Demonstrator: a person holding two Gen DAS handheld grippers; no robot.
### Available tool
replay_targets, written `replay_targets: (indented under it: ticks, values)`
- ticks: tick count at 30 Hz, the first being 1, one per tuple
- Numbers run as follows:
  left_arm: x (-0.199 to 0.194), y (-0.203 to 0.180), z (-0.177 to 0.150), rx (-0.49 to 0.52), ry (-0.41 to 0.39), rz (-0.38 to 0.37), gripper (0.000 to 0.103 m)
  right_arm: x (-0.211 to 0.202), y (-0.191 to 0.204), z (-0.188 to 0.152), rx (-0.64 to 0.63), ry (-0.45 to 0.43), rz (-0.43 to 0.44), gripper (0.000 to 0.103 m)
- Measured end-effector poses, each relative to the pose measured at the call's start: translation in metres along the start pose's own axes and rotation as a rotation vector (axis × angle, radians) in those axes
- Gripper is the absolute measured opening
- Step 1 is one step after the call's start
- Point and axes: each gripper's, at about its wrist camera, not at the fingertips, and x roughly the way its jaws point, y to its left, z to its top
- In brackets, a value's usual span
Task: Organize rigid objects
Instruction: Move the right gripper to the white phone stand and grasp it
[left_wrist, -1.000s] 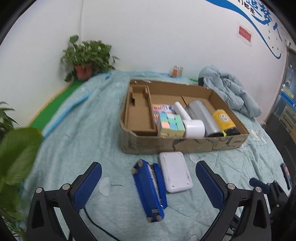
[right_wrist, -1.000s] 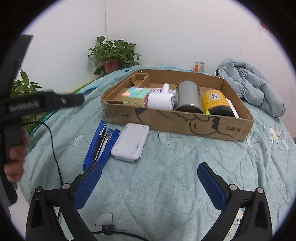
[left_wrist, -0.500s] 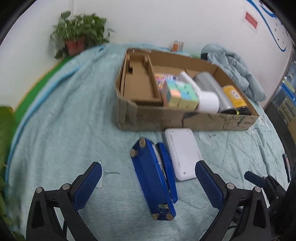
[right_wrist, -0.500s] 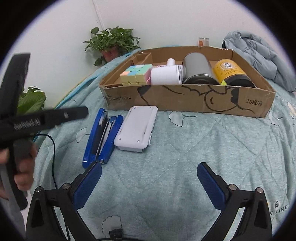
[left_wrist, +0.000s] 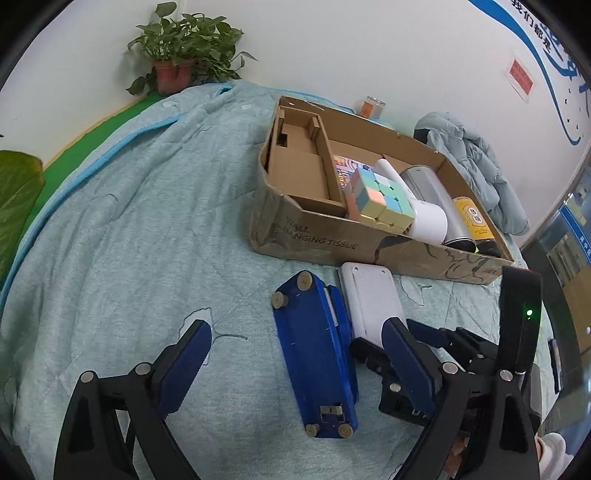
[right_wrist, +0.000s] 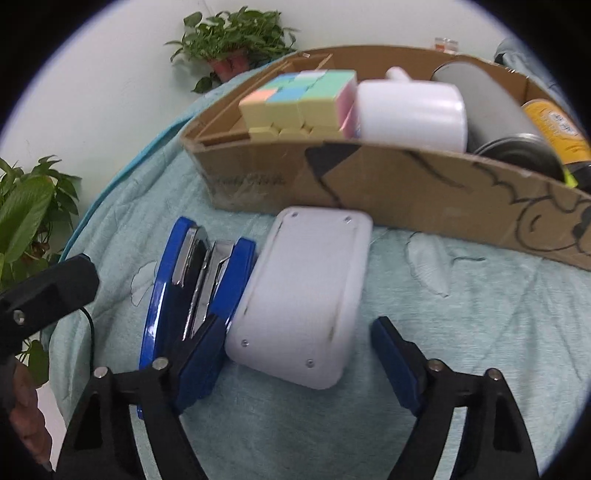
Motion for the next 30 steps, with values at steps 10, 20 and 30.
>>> replay_targets:
  ticks: [10,20,30]
  values:
    - [-0.004,-0.007,-0.006,-0.012,0.003,-0.026,0.093,-0.004,-0.001,-0.006,-0.034,-0.01,-0.032,0.062]
    - [-0.009,-0.04,-0.017,0.036,0.032,-0.113,0.093,-0.055,-0.049,-0.047,-0.065,-0.007,-0.161,0.062]
    - [-0.001,-0.113,-0.031,0.123,0.1,-0.306,0.093,-0.089,-0.057,-0.087,-0.36,-0.011,-0.511,0.061]
